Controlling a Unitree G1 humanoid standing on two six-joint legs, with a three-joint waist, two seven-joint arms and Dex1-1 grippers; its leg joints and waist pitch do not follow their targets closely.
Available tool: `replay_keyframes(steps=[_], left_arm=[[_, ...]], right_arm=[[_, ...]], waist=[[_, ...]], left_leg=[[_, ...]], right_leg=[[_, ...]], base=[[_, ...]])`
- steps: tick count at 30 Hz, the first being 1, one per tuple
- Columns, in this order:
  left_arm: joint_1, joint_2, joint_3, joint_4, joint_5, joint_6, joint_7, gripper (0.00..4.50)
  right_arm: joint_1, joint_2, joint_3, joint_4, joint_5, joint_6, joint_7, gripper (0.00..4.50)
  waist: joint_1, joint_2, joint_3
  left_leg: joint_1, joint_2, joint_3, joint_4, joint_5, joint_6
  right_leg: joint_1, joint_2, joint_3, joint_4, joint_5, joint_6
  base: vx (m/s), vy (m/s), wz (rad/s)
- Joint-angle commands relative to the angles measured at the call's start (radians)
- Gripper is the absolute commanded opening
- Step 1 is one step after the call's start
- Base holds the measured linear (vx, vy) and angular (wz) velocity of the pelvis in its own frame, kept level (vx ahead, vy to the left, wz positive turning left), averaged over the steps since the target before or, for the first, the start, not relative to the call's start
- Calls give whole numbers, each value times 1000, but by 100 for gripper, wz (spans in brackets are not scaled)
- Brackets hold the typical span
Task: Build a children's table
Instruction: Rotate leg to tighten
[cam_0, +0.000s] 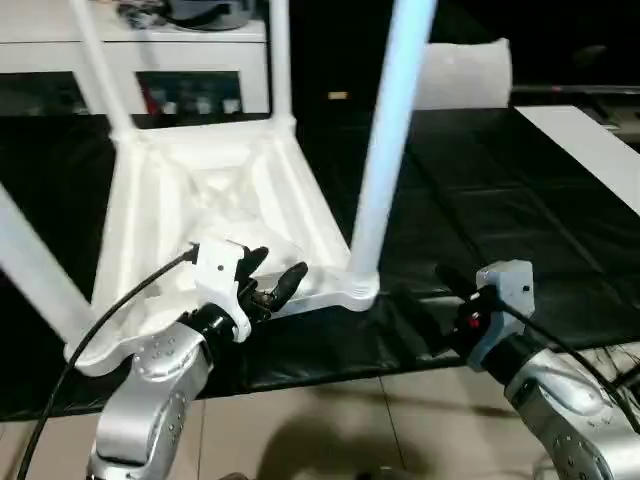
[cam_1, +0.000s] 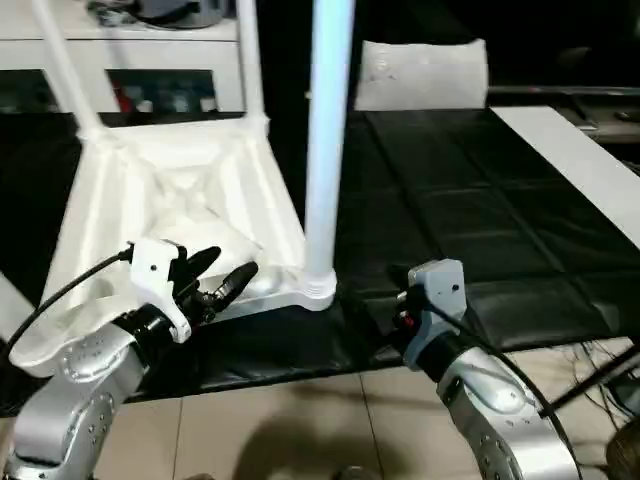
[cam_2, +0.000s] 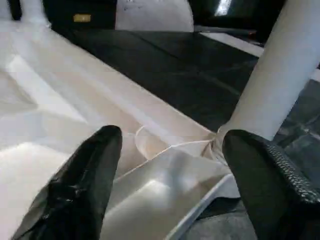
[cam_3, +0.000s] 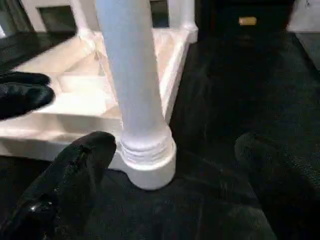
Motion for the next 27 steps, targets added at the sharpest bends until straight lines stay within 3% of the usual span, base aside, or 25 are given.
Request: replay_keyframes(steps=[1, 2, 3, 4, 5, 6, 7, 8, 9, 10, 11, 12, 13, 14, 15, 16, 17, 18, 19, 20, 22, 24, 25, 26, 27], left_arm=[[16, -15, 4, -4, 24, -6, 47, 385], [18, -25, 2, -5, 27, -8, 59, 396], [19, -34, 1, -7, 26, -7, 62, 405], [19, -37, 1, -8, 25, -6, 62, 413], [20, -46, -2, -10, 32, -6, 73, 413], [21, -55, 1, -12, 27, 1, 81, 413], [22, -60, 4, -14, 23, 8, 87, 413], [21, -52, -2, -13, 33, 22, 92, 413], [20, -44, -7, -10, 41, 20, 91, 413], [20, -37, -9, -9, 50, 15, 92, 413], [19, -34, -8, -9, 52, 17, 93, 413], [17, -30, -8, -9, 54, 21, 92, 413], [16, -25, -10, -8, 55, 23, 88, 413], [14, -9, -17, -6, 67, 16, 78, 413], [14, -7, -17, -5, 69, 14, 77, 413], [11, -6, -9, -8, 56, 10, 68, 413], [10, -7, -4, -10, 51, 8, 65, 413], [9, -7, -1, -12, 49, 8, 63, 413], [8, -7, 1, -13, 50, 7, 63, 413], [2, -3, 8, -14, 45, 4, 60, 413], [0, -2, 10, -15, 43, 2, 59, 413], [-2, 0, 14, -16, 36, 4, 59, 413], [0, 6, 16, -20, 28, 8, 54, 413], [4, 8, 17, -23, 25, 8, 50, 413], [7, 8, 17, -25, 25, 6, 48, 413]], right_arm=[[-4, 0, -4, -25, -15, 20, -27, 450], [-4, 6, -11, -23, -12, 18, -39, 450], [-5, 15, -20, -22, -5, 18, -46, 450], [-6, 19, -24, -21, -2, 18, -49, 450], [-5, 23, -27, -24, 0, 19, -52, 450], [-3, 22, -27, -27, 0, 24, -55, 450], [-2, 24, -26, -29, 3, 29, -56, 450], [1, 23, -23, -33, 3, 35, -55, 450], [3, 20, -18, -36, -2, 37, -55, 450], [8, 17, -13, -39, -10, 39, -58, 450], [10, 18, -11, -40, -12, 39, -61, 450], [12, 18, -10, -40, -13, 39, -64, 450], [13, 18, -10, -40, -14, 39, -65, 450], [18, 19, -7, -42, -18, 38, -69, 450], [18, 19, -7, -42, -18, 38, -70, 450], [21, 17, -2, -42, -25, 34, -70, 450], [22, 15, 2, -41, -27, 31, -69, 450], [23, 14, 4, -41, -28, 29, -69, 450], [24, 14, 5, -40, -28, 28, -69, 450], [20, 10, 15, -30, -44, 15, -71, 450], [19, 8, 19, -27, -50, 10, -72, 450], [18, 9, 21, -25, -54, 8, -74, 450], [18, 16, 21, -23, -53, 10, -76, 450], [18, 19, 20, -23, -52, 11, -78, 450], [19, 20, 20, -22, -52, 11, -78, 450]], waist=[[1, 12, -44], [-1, 21, -42], [-5, 28, -31], [-12, 33, -31], [12, 29, -16], [17, 22, -21], [51, 4, -23], [53, -59, -27], [81, -63, -23], [108, -70, -39], [116, -84, -54], [119, -85, -60], [123, -60, -59], [115, -55, -57], [108, -46, -56], [110, -34, -48], [107, -26, -48], [106, -20, -50], [102, -18, -50], [95, -16, -45], [82, -18, -39], [74, -10, -38], [69, -10, -41], [71, -10, -44], [70, -17, -45]], left_leg=[[-19, 48, -90, -132, -654, -81], [-1, 71, -132, -148, -707, -93], [2, 98, -183, -191, -760, -78], [53, 185, -156, -189, -784, -92], [34, 228, -137, -237, -809, -76], [38, 221, -115, -230, -783, -26], [28, 193, -52, -203, -707, 48], [52, 37, 51, -3, -535, 22], [61, -14, 74, 143, -333, 41], [-36, 7, 32, 134, -100, 38], [-53, 12, 28, 95, -53, 0], [-46, 13, 23, 63, -61, -6], [3, 32, 16, 6, -80, 21], [13, 36, 13, -20, -100, 65], [5, 31, 10, -23, -106, 59], [12, 33, 16, -21, -144, 34], [27, 41, 19, -27, -174, 15], [34, 51, 17, -34, -182, 9], [35, 66, 13, -49, -191, 4], [44, 84, 6, -64, -240, 7], [46, 87, 3, -77, -293, 2], [58, 92, 0, -81, -341, -7], [51, 94, -3, -86, -334, -10], [48, 96, -2, -88, -315, -9], [50, 98, -1, -88, -307, -6]], right_leg=[[47, -31, -8, -51, -479, -89], [43, -12, -11, -37, -350, -136], [47, 14, -6, 14, -277, -169], [15, 17, 21, 30, -244, -140], [17, 33, 28, 114, -191, -108], [17, 38, 39, 134, -163, -84], [18, 19, 89, 117, -207, -70], [-52, -11, 131, -77, -536, -102], [-77, -76, 138, -138, -825, -58], [1, -92, 211, -109, -1013, 105], [17, -61, 198, -68, -914, 248], [27, -46, 193, -50, -772, 259], [20, -26, 173, -43, -485, 200], [17, 6, 147, -41, -322, 149], [29, 12, 138, -44, -319, 145], [23, 7, 128, -65, -405, 140], [21, 4, 119, -77, -499, 114], [21, 3, 111, -81, -513, 91], [27, 2, 100, -82, -487, 58], [23, -2, 94, -84, -464, 18], [32, -13, 94, -82, -463, -29], [29, -23, 96, -86, -488, -63], [40, -26, 97, -81, -452, -81], [40, -26, 101, -75, -397, -93], [39, -27, 102, -73, -377, -99]], base=[[-25, -24, 37], [26, -59, 63], [28, -108, 64], [47, -220, 85], [19, -172, 51], [35, -273, 45], [38, -331, 34], [38, -331, 34], [6, -289, 3], [-16, -119, -7], [30, -214, -14], [50, -173, 5], [38, -223, 9], [-9, -127, 15], [-19, -95, 1], [-22, -58, 0], [-22, -58, 0], [0, 0, 0], [0, 0, 0], [0, 0, 0], [1, 30, 2], [6, 74, 0], [14, 109, -2], [14, 73, -3], [16, 62, 0]])
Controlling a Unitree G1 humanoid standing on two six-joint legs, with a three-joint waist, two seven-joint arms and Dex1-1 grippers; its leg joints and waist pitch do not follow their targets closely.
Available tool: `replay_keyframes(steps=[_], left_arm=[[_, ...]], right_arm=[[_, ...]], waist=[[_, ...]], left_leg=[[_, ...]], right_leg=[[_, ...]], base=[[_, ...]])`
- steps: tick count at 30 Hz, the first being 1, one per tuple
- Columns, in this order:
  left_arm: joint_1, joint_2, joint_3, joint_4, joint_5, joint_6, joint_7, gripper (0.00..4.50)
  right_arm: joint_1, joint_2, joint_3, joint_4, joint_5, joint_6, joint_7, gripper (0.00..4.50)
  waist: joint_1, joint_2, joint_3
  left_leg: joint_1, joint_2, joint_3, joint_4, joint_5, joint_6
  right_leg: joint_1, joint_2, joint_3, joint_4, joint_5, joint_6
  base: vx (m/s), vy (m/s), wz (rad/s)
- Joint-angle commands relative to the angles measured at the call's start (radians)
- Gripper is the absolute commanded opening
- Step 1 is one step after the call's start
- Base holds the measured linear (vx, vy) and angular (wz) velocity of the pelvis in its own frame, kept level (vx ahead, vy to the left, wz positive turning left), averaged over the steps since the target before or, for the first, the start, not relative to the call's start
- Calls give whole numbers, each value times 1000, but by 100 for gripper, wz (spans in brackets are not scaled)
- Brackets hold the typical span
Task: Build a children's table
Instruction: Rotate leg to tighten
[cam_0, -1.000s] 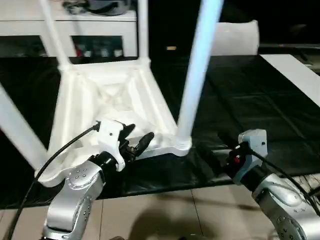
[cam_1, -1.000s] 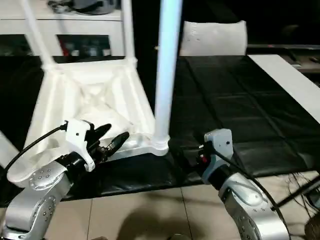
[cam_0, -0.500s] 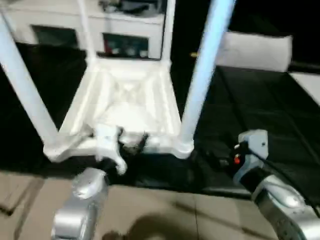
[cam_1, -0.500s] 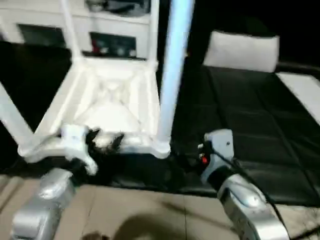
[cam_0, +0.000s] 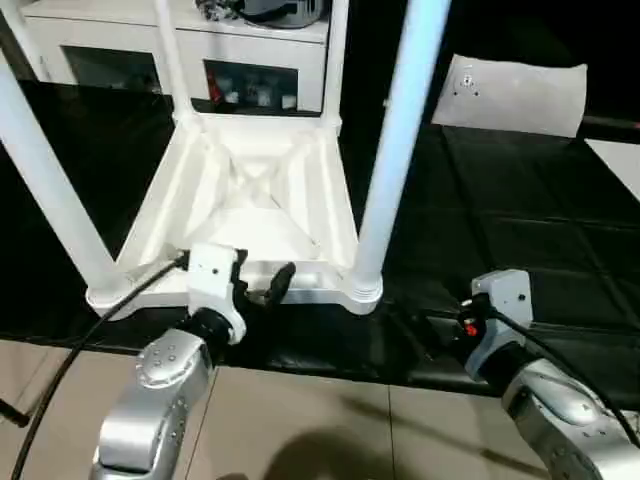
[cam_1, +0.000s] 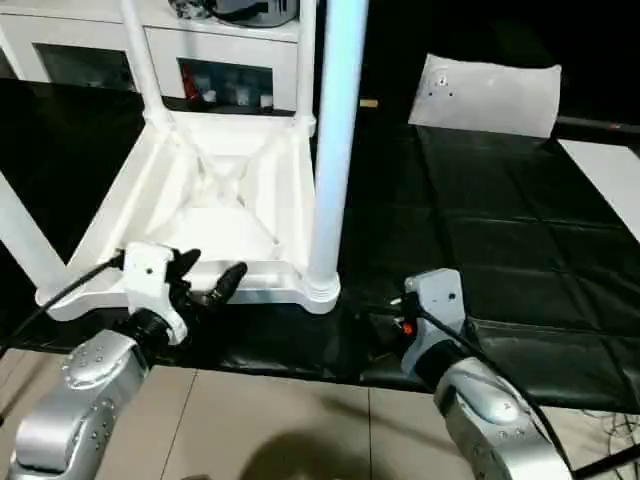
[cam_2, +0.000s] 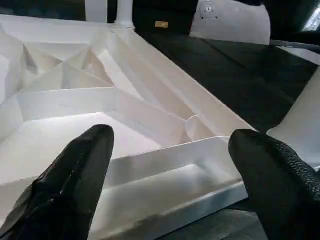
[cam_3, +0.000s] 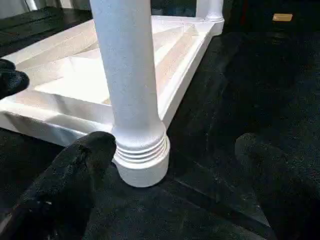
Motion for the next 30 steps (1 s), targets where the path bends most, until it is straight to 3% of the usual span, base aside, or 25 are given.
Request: replay_keyframes(steps=[1, 3, 4, 5, 7, 8, 10, 11, 12, 13, 14, 16, 17, 18, 20, 22, 24, 25, 27, 29, 30], left_arm=[[3, 2, -1, -24, -10, 2, -13, 413], [12, 3, -2, -36, -13, 4, -17, 413], [20, 4, -3, -44, -12, 5, -20, 413], [25, 6, -6, -50, -11, 5, -22, 413], [33, 9, -9, -56, -11, 3, -27, 413], [45, 17, -16, -66, -10, 0, -32, 413], [71, 28, -21, -84, -11, -4, -40, 413], [75, 28, -21, -83, -10, -8, -42, 413], [77, 29, -22, -82, -9, -9, -43, 413], [83, 32, -24, -79, -6, -14, -46, 413], [87, 33, -25, -77, -6, -18, -48, 413], [93, 26, -20, -68, -6, -29, -47, 413], [95, 24, -18, -65, -6, -32, -45, 413], [96, 24, -18, -64, -6, -33, -45, 413], [110, 13, -12, -49, -10, -54, -35, 413], [122, 9, -9, -40, -9, -65, -30, 413], [130, 6, -6, -38, -10, -71, -29, 413], [135, 4, -9, -39, -10, -75, -30, 413], [138, 4, -12, -40, -9, -77, -31, 413], [140, 6, -19, -36, -3, -83, -34, 413], [141, 6, -21, -34, 0, -85, -35, 413]], right_arm=[[-2, 3, -9, 7, 3, 5, -12, 450], [-3, 6, -15, 10, 8, 10, -15, 450], [-3, 8, -19, 13, 9, 9, -15, 450], [-2, 12, -23, 16, 13, 12, -17, 450], [1, 14, -24, 21, 12, 7, -18, 450], [8, 17, -24, 31, 9, -2, -15, 450], [21, 18, -17, 53, -1, -32, -2, 450], [23, 19, -16, 59, -2, -38, 1, 450], [24, 19, -15, 62, -1, -40, 3, 450], [27, 21, -13, 74, 1, -49, 11, 450], [29, 20, -10, 80, 0, -53, 16, 450], [31, 17, -2, 98, -7, -58, 24, 450], [32, 19, -1, 105, -9, -59, 24, 450], [32, 19, -1, 105, -9, -59, 24, 450], [37, 19, 11, 126, -20, -78, 27, 450], [49, 22, 18, 128, -26, -87, 27, 450], [63, 25, 20, 125, -28, -95, 29, 450], [72, 24, 20, 124, -31, -99, 29, 450], [78, 24, 19, 123, -31, -100, 29, 450], [84, 18, 21, 122, -33, -106, 38, 450], [86, 17, 17, 122, -32, -106, 38, 450]], waist=[[-7, 2, -32], [-8, 3, -29], [-8, 4, -26], [-8, -1, -21], [-8, -4, -14], [-5, -9, -17], [2, -6, -18], [0, -3, -19], [-1, -3, -22], [-3, -5, -28], [-3, -4, -36], [-1, -12, -37], [7, -10, -41], [8, -10, -42], [5, -23, -44], [5, -20, -47], [3, -25, -47], [5, -29, -51], [4, -25, -54], [-2, -30, -50], [-3, -35, -48]], left_leg=[[11, 78, -33, -92, -294, 14], [18, 75, -29, -94, -361, 5], [30, 73, -26, -94, -416, 3], [44, 69, -22, -94, -470, 7], [62, 62, -16, -93, -512, 21], [61, 57, -12, -93, -490, 27], [56, 63, -10, -102, -428, 42], [67, 67, -9, -107, -423, 46], [68, 71, -11, -110, -410, 49], [59, 72, -11, -113, -362, 62], [62, 71, -5, -110, -306, 79], [45, 60, 6, -101, -229, 110], [41, 52, 13, -92, -177, 123], [41, 50, 14, -90, -157, 128], [45, 50, 13, -87, -97, 156], [47, 49, 10, -84, -65, 178], [49, 46, 10, -82, -57, 190], [45, 42, 10, -77, -39, 195], [51, 42, 8, -77, -18, 202], [64, 52, 4, -82, -34, 225], [64, 53, 6, -81, -50, 223]], right_leg=[[25, -133, 73, -100, -339, -51], [30, -139, 74, -104, -430, -50], [28, -135, 72, -111, -502, -41], [27, -131, 67, -120, -573, -34], [30, -129, 59, -135, -652, -32], [45, -134, 58, -144, -673, -26], [57, -135, 66, -139, -605, -47], [56, -127, 63, -133, -552, -73], [61, -125, 62, -128, -510, -88], [75, -123, 61, -116, -415, -115], [79, -123, 61, -106, -315, -148], [99, -125, 66, -102, -243, -177], [110, -128, 70, -101, -218, -189], [112, -125, 70, -99, -204, -193], [115, -114, 65, -90, -137, -200], [122, -112, 62, -82, -100, -195], [128, -111, 63, -83, -93, -189], [137, -111, 66, -82, -76, -186], [136, -104, 64, -75, -36, -182], [127, -104, 57, -72, -38, -190], [130, -108, 59, -76, -63, -201]], base=[[24, 53, -1], [12, 27, 0], [0, 0, 0], [0, 0, 0], [0, 0, 0], [0, 0, 0], [84, 20, -3], [79, 17, 2], [72, 27, 1], [77, 30, -1], [77, 30, -1], [37, 12, 0], [81, 18, 0], [93, 13, 2], [116, 13, 3], [86, 2, 0], [77, -1, -1], [64, 0, 0], [60, 0, 1], [0, 0, 0], [0, 0, 0]])
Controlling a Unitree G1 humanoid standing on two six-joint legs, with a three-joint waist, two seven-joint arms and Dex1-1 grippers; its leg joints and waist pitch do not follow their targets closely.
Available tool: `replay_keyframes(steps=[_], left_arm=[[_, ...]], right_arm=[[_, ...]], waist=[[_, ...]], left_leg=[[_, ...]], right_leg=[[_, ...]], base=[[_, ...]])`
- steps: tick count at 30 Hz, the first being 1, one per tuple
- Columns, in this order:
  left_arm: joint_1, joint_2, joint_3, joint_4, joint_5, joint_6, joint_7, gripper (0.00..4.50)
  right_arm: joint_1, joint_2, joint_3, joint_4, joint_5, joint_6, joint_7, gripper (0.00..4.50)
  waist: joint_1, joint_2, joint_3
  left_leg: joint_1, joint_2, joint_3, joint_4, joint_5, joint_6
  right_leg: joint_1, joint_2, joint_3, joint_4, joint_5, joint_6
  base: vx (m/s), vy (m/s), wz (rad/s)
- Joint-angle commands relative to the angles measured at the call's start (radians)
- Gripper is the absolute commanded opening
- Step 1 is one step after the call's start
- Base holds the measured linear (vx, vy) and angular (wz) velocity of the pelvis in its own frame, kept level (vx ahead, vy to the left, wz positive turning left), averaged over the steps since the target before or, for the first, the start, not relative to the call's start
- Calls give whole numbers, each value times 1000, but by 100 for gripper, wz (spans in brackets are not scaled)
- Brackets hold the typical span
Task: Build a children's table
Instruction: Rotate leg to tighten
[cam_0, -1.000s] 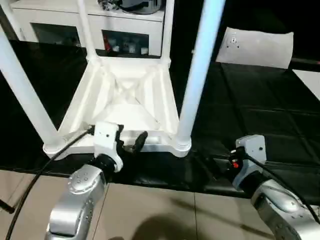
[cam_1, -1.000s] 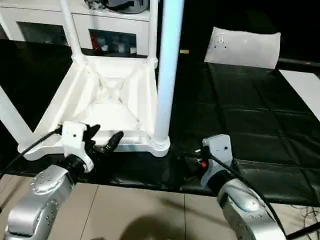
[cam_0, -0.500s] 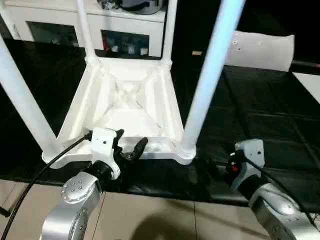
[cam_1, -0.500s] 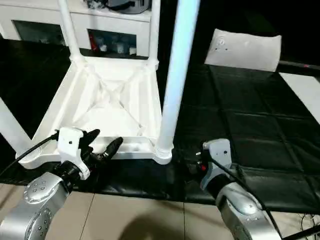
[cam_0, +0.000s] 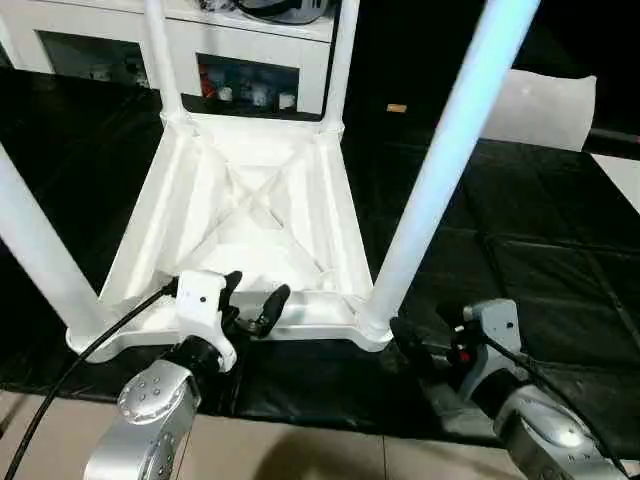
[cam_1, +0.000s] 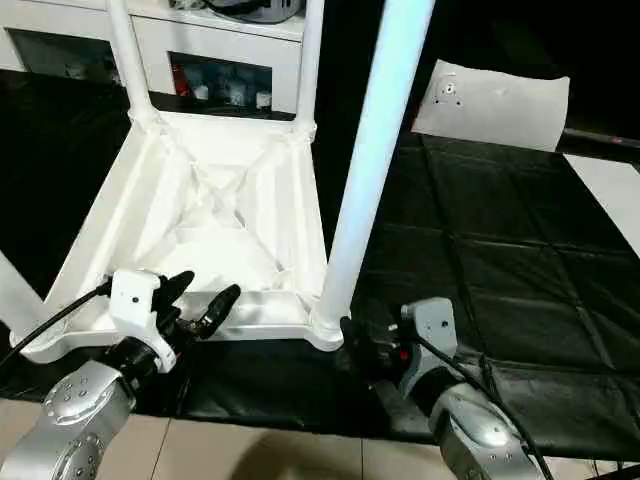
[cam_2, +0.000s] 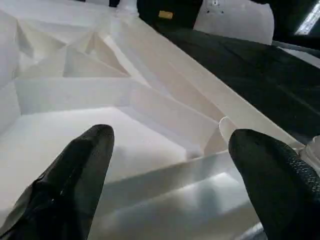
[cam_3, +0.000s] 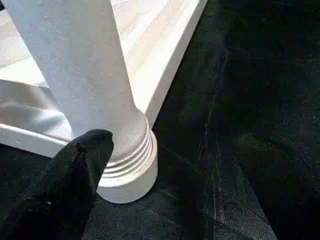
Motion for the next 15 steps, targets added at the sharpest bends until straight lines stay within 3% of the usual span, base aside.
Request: replay_keyframes(steps=[1, 4, 5, 10, 15], left_arm=[[3, -1, -16, 8, 16, -13, 0, 413], [5, -3, -16, 12, 15, -18, 0, 413], [4, -3, -16, 16, 16, -20, 0, 413], [5, -3, -19, 20, 15, -25, -4, 413], [2, -3, -21, 34, 16, -36, -7, 413]], right_arm=[[4, -6, -9, 2, -8, -5, -4, 450], [8, -10, -13, 7, -12, -10, -6, 450], [9, -10, -16, 10, -14, -13, -9, 450], [18, -8, -15, 14, -20, -24, -7, 450], [15, -6, -8, 19, -20, -18, -6, 450]], waist=[[-1, 9, -37], [5, 10, -31], [6, 10, -33], [0, 13, -36], [5, 12, -37]], left_leg=[[-9, 62, -25, -65, 22, 185], [-15, 58, -19, -64, -13, 140], [-11, 60, -21, -66, -8, 119], [4, 67, -27, -71, -3, 125], [-13, 53, -21, -61, 17, 123]], right_leg=[[53, -92, 56, -49, -15, -220], [65, -96, 64, -65, -102, -225], [66, -92, 63, -64, -111, -217], [58, -89, 56, -53, -68, -211], [75, -91, 66, -59, -44, -216]], base=[[0, 0, 0], [0, 0, 0], [0, 0, 0], [0, 0, 0], [0, 0, 0]])
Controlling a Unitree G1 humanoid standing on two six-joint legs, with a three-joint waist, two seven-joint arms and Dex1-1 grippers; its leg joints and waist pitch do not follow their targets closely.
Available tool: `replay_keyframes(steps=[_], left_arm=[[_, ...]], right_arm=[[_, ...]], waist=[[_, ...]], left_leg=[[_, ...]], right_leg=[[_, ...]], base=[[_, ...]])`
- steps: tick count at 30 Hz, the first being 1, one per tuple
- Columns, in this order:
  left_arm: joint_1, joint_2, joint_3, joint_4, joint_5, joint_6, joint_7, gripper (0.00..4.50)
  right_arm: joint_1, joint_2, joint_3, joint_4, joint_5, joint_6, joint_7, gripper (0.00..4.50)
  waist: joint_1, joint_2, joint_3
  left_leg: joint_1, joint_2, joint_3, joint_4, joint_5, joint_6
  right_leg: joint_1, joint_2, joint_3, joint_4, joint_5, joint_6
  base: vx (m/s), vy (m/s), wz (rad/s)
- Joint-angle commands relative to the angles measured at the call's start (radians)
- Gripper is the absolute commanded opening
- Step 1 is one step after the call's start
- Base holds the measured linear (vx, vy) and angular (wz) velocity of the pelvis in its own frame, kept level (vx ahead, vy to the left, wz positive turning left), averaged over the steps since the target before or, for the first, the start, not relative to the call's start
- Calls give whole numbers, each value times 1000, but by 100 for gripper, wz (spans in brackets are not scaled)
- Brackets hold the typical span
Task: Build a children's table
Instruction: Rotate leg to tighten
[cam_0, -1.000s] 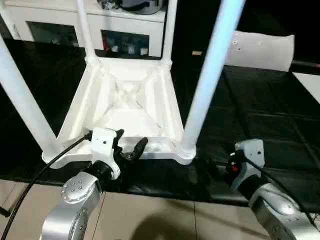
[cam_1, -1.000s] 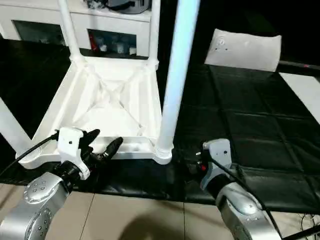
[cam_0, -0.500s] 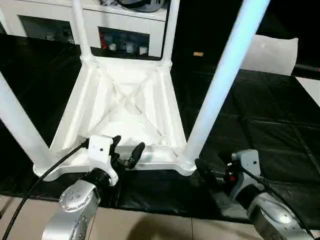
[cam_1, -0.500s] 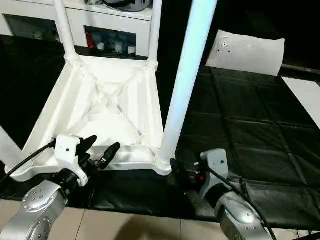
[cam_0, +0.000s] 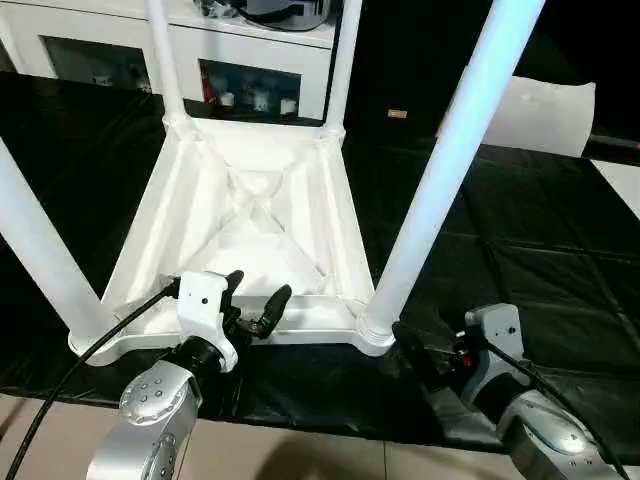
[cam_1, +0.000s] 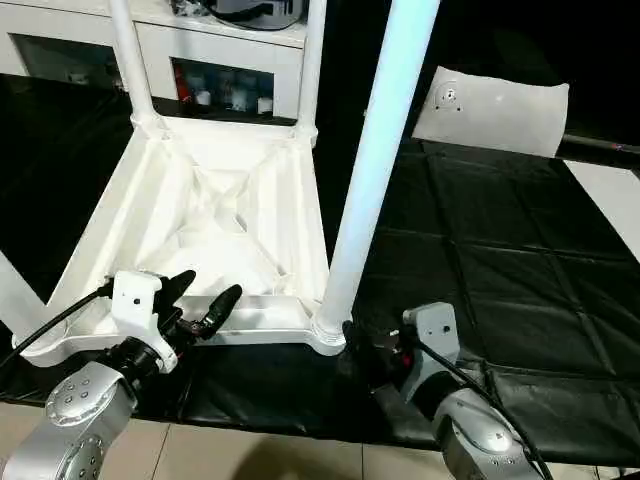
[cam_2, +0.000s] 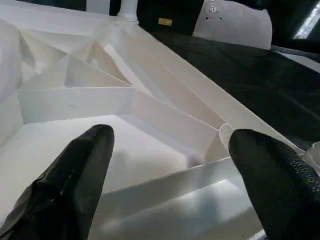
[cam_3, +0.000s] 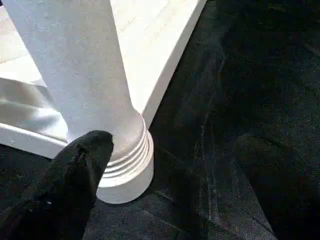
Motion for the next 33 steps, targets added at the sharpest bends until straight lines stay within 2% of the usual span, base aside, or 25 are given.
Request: replay_keyframes(steps=[1, 2, 3, 4, 5, 6, 7, 8, 9, 10, 11, 12, 13, 14, 15, 16, 17, 18, 19, 20, 21, 22, 25, 28, 33], left_arm=[[1, -3, -12, 17, 8, -8, -5, 413], [0, -3, -14, 20, 10, -9, -5, 413], [0, -3, -15, 20, 10, -9, -5, 413], [0, -3, -14, 20, 11, -10, -4, 413], [0, -3, -13, 19, 11, -10, -4, 413], [0, -3, -13, 18, 11, -10, -3, 413], [0, -3, -12, 17, 11, -10, -3, 413], [1, -2, -12, 16, 11, -10, -3, 413], [2, -1, -11, 15, 12, -10, -2, 413], [3, 1, -12, 15, 13, -12, -3, 413], [5, 3, -12, 12, 12, -9, -5, 413], [6, 5, -13, 10, 10, -8, -6, 413], [12, 6, -12, 3, 5, -6, -9, 413], [20, 8, -11, -6, -1, 1, -13, 413], [25, 8, -10, -11, -5, 3, -17, 413], [44, 8, -3, -32, -33, -10, -44, 431], [48, 12, -2, -39, -42, -8, -54, 431], [54, 29, -8, -58, -56, 2, -82, 441], [55, 63, -27, -75, -60, 17, -117, 441], [55, 72, -32, -79, -59, 19, -126, 448], [47, 95, -45, -80, -55, 30, -146, 448], [44, 102, -49, -82, -53, 34, -152, 448], [-8, 163, -84, -64, -51, 61, -238, 448], [-96, 213, -115, 1, -64, 70, -359, 448], [-208, 271, -171, 74, -73, 100, -482, 419]], right_arm=[[-4, -4, -7, 17, 1, 3, -6, 450], [-13, -3, -9, 26, 3, 1, -4, 450], [-15, -2, -10, 27, 2, 1, -3, 450], [-17, -7, -6, 28, -5, -9, 1, 450], [-18, -8, -5, 30, -7, -12, 5, 450], [-19, -9, -4, 30, -8, -13, 7, 450], [-19, -8, -4, 32, -9, -14, 7, 450], [-20, -7, -5, 36, -11, -16, 5, 450], [-20, -6, -5, 38, -13, -18, 5, 450], [-20, -6, -5, 41, -15, -20, 5, 450], [-19, -7, -5, 43, -17, -22, 5, 450], [-18, -7, -5, 43, -18, -23, 5, 450], [-16, -8, -7, 43, -18, -25, 5, 450], [-12, -11, -11, 42, -17, -29, 7, 450], [-9, -13, -14, 42, -15, -32, 10, 450], [1, -18, -26, 38, 0, -43, 25, 450], [4, -18, -31, 36, 7, -49, 33, 450], [8, -24, -38, 33, 16, -75, 58, 450], [10, -37, -35, 29, 11, -114, 85, 450], [10, -40, -33, 28, 8, -124, 91, 450], [8, -50, -31, 31, -2, -124, 95, 450], [8, -54, -31, 31, -5, -123, 95, 450], [-4, -93, -30, 20, 4, -87, 128, 450], [-23, -132, -28, 8, 27, -48, 175, 450], [-32, -186, -16, 0, 77, -19, 273, 450]], waist=[[-8, 20, -34], [-32, 22, -17], [-35, 10, -13], [-25, -35, -8], [1, -12, -6], [29, -35, -31], [31, -28, -29], [36, -29, -26], [29, -25, -21], [25, 9, -21], [19, 25, -14], [0, 37, 0], [-19, 35, -28], [-36, 46, -57], [-40, 44, -62], [-43, 37, -62], [-44, 25, -64], [-33, 5, -56], [-7, 6, -43], [-13, -7, -40], [-11, 3, -33], [-16, 15, -23], [-20, 28, -1], [-6, 33, 0], [-4, 26, -13]], left_leg=[[52, 98, -19, -86, -18, 50], [139, 185, -45, -122, -98, -30], [156, 215, -48, -134, -144, -40], [66, 158, -52, -120, -173, 21], [9, 63, 10, -62, -181, 33], [-71, -3, -13, 82, -103, 93], [-144, 24, -57, 140, 6, 67], [-142, 9, -62, 109, 90, 45], [-132, 8, -56, 79, 132, 49], [-120, 15, -48, 0, 215, 85], [-98, 32, -50, -28, 205, 86], [-76, 86, -86, -77, 32, 118], [-11, 156, -147, -83, -11, 194], [8, 161, -176, -59, 216, 327], [16, 166, -187, -38, 401, 396], [13, 166, -194, -6, 710, 449], [-4, 149, -185, 6, 792, 432], [-91, 65, -121, 1, 695, 327], [-118, 23, -81, -11, 412, 201], [-98, 40, -84, -29, 167, 91], [-84, 48, -88, -42, 76, 65], [-64, 72, -99, -62, -89, 43], [-54, 86, -90, -92, -317, -37], [-60, 78, -78, -88, -291, -63], [-67, 79, -72, -92, -233, -49]], right_leg=[[5, -64, 69, -28, -51, -215], [-92, -62, 42, 31, -93, -166], [-115, -81, 39, 53, -104, -141], [-55, -124, 64, 26, -60, -113], [2, -140, 118, -36, -90, -144], [108, -215, 230, -82, -83, -213], [132, -246, 220, -87, -62, -277], [99, -168, 160, -76, 7, -272], [78, -135, 129, -76, -5, -267], [69, -87, 54, -90, -109, -218], [56, -80, 34, -96, -164, -191], [24, -42, 16, -59, -199, -132], [-14, -64, 29, 17, -83, -115], [-38, -80, 30, 53, 96, -97], [-60, -96, 43, 63, 176, -74], [-90, -136, 80, 65, 293, -28], [-83, -154, 98, 60, 368, -3], [-10, -154, 101, 41, 568, 50], [10, -134, 88, 15, 751, 132], [14, -129, 71, 12, 633, 130], [6, -118, 63, 4, 514, 110], [-8, -110, 62, -8, 251, 44], [-25, -117, 80, -40, -223, -129], [-29, -131, 91, -57, -359, -128], [-27, -129, 84, -42, -245, -125]], base=[[72, -8, -28], [72, -8, -28], [44, -44, -55], [-14, -78, -28], [-14, -78, -28], [0, 0, 0], [58, -11, -6], [58, -11, -6], [0, 0, 0], [70, 65, -2], [70, 65, -2], [91, 78, 12], [97, 29, 6], [97, 29, 6], [87, 19, -5], [0, 0, 0], [0, 0, 0], [0, 0, 0], [0, 0, 0], [-64, 14, -4], [-92, 19, 1], [-160, 31, 3], [-76, 15, 3], [-93, 35, 1], [-24, 13, -2]])
